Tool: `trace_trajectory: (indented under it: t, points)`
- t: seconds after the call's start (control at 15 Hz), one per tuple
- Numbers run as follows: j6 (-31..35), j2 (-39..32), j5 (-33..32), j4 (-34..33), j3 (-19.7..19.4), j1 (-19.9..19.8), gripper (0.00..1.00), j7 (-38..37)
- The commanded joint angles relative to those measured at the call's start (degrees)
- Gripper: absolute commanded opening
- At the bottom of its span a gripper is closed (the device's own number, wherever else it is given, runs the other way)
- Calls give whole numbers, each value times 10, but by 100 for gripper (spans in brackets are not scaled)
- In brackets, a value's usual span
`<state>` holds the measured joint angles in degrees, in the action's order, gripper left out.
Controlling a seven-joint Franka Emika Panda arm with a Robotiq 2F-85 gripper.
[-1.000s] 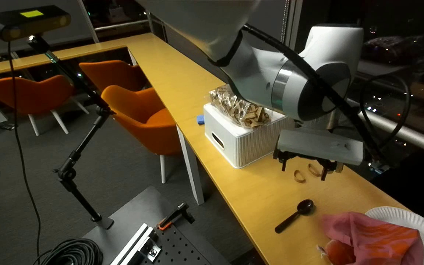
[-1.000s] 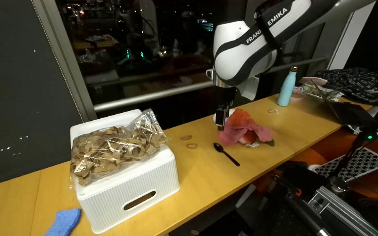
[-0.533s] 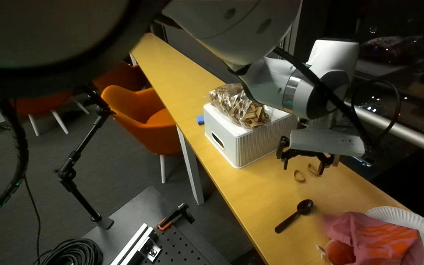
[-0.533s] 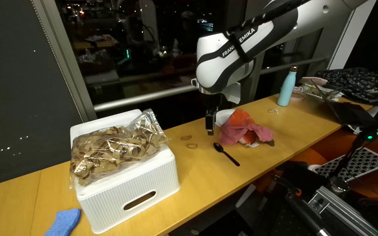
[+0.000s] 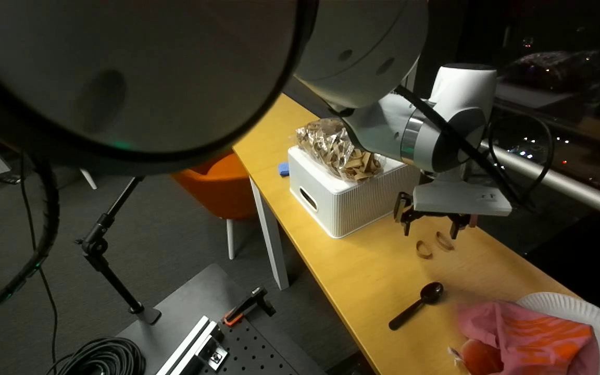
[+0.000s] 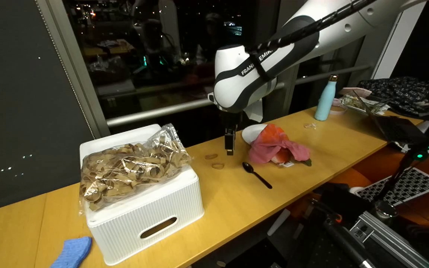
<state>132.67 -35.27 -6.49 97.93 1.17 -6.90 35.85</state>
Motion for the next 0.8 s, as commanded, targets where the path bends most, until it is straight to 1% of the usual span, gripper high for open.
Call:
trace_trajectory:
  t: [0.0,0.2,0.4,0.53,0.6,0.73]
  points:
    - [-1,0,-4,-2,5,-5,100,-3]
    - [17,4,-3,0,11,-8,100,9]
    - [18,-3,-7,-10,14,-11,100,33]
    - [16,-12,-10,-25,12,-14,100,54]
    - [7,-17,-11,-34,12,-17,100,70]
    - [10,-31,-20,-58,9,-18,100,103]
